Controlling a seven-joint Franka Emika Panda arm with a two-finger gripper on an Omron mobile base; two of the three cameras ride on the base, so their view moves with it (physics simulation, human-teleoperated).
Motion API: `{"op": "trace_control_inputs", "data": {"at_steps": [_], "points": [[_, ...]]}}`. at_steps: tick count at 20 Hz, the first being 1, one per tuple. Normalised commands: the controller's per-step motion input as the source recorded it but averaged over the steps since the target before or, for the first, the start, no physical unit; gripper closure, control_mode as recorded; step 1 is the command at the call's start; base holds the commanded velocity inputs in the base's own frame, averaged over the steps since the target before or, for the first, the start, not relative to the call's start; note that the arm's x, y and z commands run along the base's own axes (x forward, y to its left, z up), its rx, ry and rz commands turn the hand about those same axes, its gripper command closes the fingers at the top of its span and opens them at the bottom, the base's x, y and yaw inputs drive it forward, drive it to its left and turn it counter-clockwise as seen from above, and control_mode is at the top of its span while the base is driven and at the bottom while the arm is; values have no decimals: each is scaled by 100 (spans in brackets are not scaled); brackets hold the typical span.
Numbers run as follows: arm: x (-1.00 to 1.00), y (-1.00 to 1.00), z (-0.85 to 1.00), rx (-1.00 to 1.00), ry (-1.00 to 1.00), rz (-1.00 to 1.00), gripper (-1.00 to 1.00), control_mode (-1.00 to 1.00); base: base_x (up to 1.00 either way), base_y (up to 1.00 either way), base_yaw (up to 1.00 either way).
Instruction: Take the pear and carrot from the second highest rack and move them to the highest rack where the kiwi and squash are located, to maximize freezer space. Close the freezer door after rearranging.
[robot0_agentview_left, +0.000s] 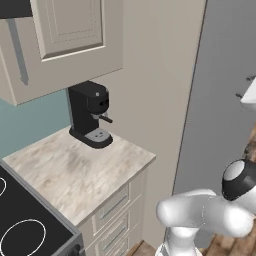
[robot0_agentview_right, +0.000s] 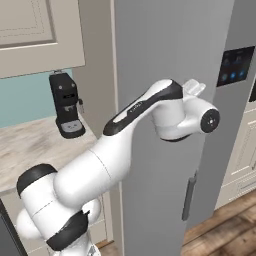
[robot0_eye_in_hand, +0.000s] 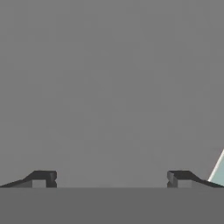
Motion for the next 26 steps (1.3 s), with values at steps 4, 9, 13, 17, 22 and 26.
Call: {"op": "trace_control_inputs", "data": {"at_steps": [4, 9, 13, 17, 22, 26], "points": [[56, 9, -8, 3, 0, 21, -100, -100, 0, 0, 0], [48, 16, -7, 0, 0, 18, -100, -100, 0, 0, 0], [44, 20, -8, 0, 0, 18, -100, -100, 0, 0, 0], [41, 23, -11, 0, 0, 13, -100, -100, 0, 0, 0], [47, 45, -15, 0, 0, 5, -100, -100, 0, 0, 0], [49, 53, -21, 0, 2, 3, -100, -100, 0, 0, 0]]}}
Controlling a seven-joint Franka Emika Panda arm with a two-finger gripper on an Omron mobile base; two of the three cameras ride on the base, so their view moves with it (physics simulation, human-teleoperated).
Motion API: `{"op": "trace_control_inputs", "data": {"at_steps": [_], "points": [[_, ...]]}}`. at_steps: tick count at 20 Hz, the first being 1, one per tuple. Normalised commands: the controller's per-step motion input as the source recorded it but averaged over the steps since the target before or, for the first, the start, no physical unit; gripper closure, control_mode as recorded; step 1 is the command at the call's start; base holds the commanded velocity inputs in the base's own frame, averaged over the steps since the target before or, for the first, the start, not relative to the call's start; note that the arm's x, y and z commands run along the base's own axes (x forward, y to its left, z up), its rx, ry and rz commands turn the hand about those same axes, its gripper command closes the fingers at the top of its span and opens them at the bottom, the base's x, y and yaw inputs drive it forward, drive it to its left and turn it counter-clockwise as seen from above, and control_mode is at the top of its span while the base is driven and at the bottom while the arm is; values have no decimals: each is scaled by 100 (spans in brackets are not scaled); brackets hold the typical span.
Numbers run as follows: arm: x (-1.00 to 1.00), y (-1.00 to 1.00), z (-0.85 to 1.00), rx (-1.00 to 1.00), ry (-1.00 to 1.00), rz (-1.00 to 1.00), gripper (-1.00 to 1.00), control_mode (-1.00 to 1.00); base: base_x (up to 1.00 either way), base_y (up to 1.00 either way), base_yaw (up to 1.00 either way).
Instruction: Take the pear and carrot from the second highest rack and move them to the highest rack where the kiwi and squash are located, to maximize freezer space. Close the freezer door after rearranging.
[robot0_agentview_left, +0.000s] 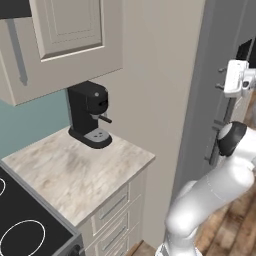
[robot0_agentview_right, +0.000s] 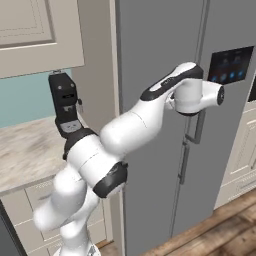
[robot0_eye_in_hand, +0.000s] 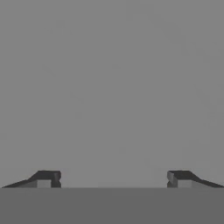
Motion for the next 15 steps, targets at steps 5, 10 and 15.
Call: {"op": "trace_control_inputs", "data": {"at_steps": [5, 10, 15], "points": [[49, 60, -26, 0, 3, 1, -100, -100, 0, 0, 0], [33, 52, -29, 0, 0, 0, -100, -100, 0, 0, 0], [4, 40, -32, 0, 0, 0, -100, -100, 0, 0, 0]]}}
